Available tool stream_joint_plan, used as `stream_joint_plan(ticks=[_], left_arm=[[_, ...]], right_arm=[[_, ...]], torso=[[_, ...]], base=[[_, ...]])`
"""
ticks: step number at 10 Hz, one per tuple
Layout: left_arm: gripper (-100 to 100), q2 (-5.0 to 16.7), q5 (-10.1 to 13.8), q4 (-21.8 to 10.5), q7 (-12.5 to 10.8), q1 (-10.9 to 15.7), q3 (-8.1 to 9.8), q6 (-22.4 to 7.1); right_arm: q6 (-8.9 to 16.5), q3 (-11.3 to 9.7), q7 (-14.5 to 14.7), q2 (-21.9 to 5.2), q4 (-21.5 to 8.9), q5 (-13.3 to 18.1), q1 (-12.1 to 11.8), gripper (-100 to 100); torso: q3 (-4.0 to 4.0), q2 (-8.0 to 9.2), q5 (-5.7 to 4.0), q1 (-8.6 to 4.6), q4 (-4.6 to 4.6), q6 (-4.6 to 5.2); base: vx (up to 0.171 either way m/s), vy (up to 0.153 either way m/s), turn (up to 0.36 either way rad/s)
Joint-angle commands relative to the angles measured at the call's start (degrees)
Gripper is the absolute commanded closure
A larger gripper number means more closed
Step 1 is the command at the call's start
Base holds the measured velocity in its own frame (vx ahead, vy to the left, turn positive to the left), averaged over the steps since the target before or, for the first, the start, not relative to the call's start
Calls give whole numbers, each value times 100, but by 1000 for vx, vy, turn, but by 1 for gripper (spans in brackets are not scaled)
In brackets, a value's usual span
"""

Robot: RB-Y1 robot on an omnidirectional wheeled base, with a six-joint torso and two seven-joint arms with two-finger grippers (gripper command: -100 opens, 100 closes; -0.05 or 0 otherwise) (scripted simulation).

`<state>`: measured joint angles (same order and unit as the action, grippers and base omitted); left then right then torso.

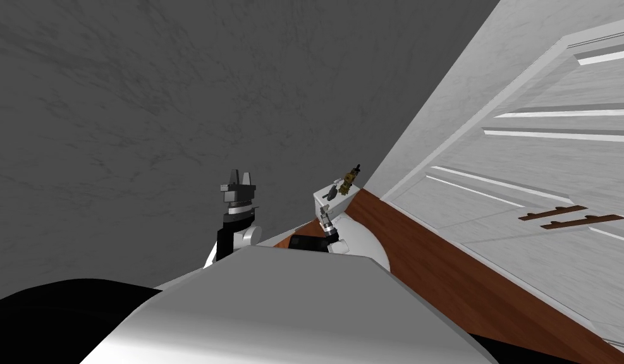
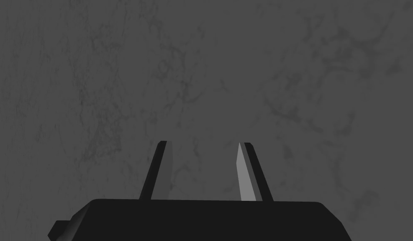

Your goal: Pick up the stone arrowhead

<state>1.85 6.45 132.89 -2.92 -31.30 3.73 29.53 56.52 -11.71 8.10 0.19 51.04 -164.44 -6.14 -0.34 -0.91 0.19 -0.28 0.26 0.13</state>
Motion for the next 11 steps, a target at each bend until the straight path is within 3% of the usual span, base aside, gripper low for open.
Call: stream_joint_plan(ticks=[1, 4, 7, 10, 11], left_arm=[[0, 0, 0, 0, 0, 0, 0, 0], [0, 0, 0, 0, 0, 0, 1, 0], [0, 0, 0, 0, 0, 0, 0, 0], [0, 0, 0, 0, 0, -1, 0, 0], [0, 0, 0, 0, 0, 0, 0, 0]], right_arm=[[136, 244, -141, -60, -203, 112, 85, 100], [443, 748, -579, -221, -699, 559, 450, 100], [597, 1176, -802, -302, -947, 783, 632, 100], [904, 1707, -1243, -464, -1443, 1230, 996, 100], [904, 1798, -1243, -464, -1443, 1230, 996, 100]], torso=[[0, 0, 0, 0, 0, 0], [-4, -7, -2, -19, -1, 4], [-4, -8, -2, -17, -1, 3], [-3, -6, -2, -13, -2, 2], [-2, -4, -2, -13, -1, 2]], base=[[-45, 75, 5], [-45, 66, 5], [-38, 64, 5], [-48, 78, 7], [-41, 61, -2]])
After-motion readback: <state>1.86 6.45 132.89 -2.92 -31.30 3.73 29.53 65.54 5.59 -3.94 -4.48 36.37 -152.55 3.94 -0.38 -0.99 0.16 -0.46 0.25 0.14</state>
